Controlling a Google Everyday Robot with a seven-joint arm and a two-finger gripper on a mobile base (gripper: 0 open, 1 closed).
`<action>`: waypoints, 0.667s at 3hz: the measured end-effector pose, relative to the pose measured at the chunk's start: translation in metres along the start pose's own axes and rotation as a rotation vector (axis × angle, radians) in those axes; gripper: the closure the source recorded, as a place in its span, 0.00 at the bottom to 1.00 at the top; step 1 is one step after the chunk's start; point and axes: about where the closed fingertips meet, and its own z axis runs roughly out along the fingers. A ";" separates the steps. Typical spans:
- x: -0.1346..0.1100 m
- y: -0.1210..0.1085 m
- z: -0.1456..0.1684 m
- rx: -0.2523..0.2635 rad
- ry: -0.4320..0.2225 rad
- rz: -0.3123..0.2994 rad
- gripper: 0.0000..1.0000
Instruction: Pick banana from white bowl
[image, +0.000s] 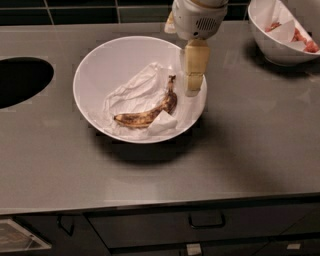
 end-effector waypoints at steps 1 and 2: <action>-0.007 -0.011 0.023 -0.043 -0.023 -0.016 0.00; -0.011 -0.019 0.042 -0.068 -0.047 -0.029 0.00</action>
Offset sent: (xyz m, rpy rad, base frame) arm 0.0302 0.0259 -0.0534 0.0189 0.1271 0.0794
